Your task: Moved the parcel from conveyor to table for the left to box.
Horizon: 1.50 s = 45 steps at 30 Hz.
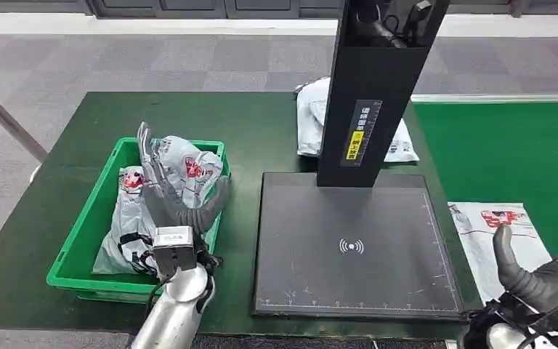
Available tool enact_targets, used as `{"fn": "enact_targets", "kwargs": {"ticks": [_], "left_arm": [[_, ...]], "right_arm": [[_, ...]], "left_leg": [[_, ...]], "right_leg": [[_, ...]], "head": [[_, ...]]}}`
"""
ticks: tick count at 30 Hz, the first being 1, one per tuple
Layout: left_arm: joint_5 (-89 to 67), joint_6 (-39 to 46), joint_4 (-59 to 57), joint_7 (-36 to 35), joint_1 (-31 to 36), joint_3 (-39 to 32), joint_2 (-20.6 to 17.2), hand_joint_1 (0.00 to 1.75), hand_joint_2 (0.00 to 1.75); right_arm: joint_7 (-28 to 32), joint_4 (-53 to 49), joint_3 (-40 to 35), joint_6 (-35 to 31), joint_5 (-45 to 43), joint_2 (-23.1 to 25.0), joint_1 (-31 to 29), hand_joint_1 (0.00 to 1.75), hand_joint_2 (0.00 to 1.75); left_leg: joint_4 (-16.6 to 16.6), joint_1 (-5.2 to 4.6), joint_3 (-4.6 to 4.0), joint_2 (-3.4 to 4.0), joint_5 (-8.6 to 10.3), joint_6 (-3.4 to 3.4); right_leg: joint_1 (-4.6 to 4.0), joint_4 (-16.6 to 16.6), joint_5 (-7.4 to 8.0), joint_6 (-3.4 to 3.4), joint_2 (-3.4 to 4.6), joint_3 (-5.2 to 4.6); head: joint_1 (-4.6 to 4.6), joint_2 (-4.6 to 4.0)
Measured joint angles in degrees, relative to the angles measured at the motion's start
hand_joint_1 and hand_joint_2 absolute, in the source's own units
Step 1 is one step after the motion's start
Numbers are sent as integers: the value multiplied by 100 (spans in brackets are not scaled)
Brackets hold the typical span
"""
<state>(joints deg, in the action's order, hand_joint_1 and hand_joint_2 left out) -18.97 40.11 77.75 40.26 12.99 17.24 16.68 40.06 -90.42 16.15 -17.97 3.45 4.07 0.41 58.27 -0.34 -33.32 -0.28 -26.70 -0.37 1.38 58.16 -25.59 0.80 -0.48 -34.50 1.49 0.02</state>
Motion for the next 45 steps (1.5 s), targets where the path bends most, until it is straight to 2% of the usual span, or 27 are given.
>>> {"fn": "enact_targets", "kwargs": {"ticks": [7,11,14,15,18,20,23,26,31,34,35,38,43,45], "left_arm": [[-251,0,-44,-2,-82,33,-13,0,175],[68,0,37,-2,-148,205,-70,0,175],[231,-14,50,-2,-188,378,-109,0,175],[452,-202,48,-33,-190,449,-136,0,175],[1369,-1474,46,-170,-284,945,-354,0,175],[1447,-1744,68,-125,-403,1276,-450,0,175],[1443,-1960,139,-66,-502,1604,-583,0,175],[1412,-2044,212,-66,-536,1782,-658,0,175],[1408,-2068,262,-70,-550,1897,-737,0,175],[1408,-2203,282,-105,-562,1913,-759,0,175],[1399,-2251,295,-109,-566,1913,-765,0,175],[1362,-2339,326,-107,-565,1913,-767,0,175],[1281,-2361,319,-101,-535,1945,-767,0,175],[1276,-2367,310,-101,-481,1956,-765,0,175]], "right_arm": [[0,-114,0,-195,191,-33,80,0,175],[2,-144,-83,-1273,1367,-199,163,0,175],[-8,-129,-149,-1614,1754,-286,174,0,175],[-132,-111,-151,-1769,2070,-304,172,0,175],[-855,182,145,-2085,4304,-343,95,0,175],[-1190,482,338,-2025,5034,-518,70,0,175],[-1816,1143,674,-1826,5383,-858,-137,0,175],[-1871,1659,995,-1792,5480,-1137,-294,0,175],[-1897,2053,1176,-1784,5563,-1281,-376,0,175],[-2365,2337,1202,-1262,5895,-1421,-475,0,175],[-2402,2562,1207,-994,5921,-1514,-554,0,175],[-2376,3299,1211,-803,6054,-1744,-836,0,175],[-2769,4584,1211,-206,6321,-1923,-1389,0,175],[-2688,5006,1211,40,6284,-1956,-1578,0,175]], "left_leg": [[0,1,-1,0,2,-2],[0,1,-4,-7,1,-1],[0,0,-3,-4,-3,2],[1,0,-3,-4,-4,2],[0,0,0,-2,-4,2],[1,-1,-4,-4,-5,3],[4,-5,-4,-3,-6,5],[5,-6,-7,-5,-10,14],[3,-5,-4,-2,-10,12],[3,-1,-4,-1,-9,11],[3,-2,-4,0,-9,11],[5,-2,-4,1,-9,12],[6,-4,-5,0,-6,14],[6,-4,-5,1,-6,14]], "right_leg": [[-1,0,1,-1,0,1],[-1,0,0,0,-4,3],[0,0,-1,1,0,0],[1,-1,-2,2,-1,-1],[0,-2,-2,3,0,1],[1,-2,-2,3,-2,1],[5,-2,-1,5,-1,1],[6,-2,-2,10,-6,2],[4,-2,-2,10,0,-1],[1,-2,-2,8,1,-1],[1,-2,-2,9,3,-1],[2,-2,0,11,5,0],[4,-2,3,15,4,1],[4,-2,4,15,4,1]], "head": [[0,0],[0,0],[0,0],[0,0],[-4,0],[2,0],[-2,0],[2,0],[0,0],[0,0],[0,0],[0,0],[0,0],[-2,0]]}}
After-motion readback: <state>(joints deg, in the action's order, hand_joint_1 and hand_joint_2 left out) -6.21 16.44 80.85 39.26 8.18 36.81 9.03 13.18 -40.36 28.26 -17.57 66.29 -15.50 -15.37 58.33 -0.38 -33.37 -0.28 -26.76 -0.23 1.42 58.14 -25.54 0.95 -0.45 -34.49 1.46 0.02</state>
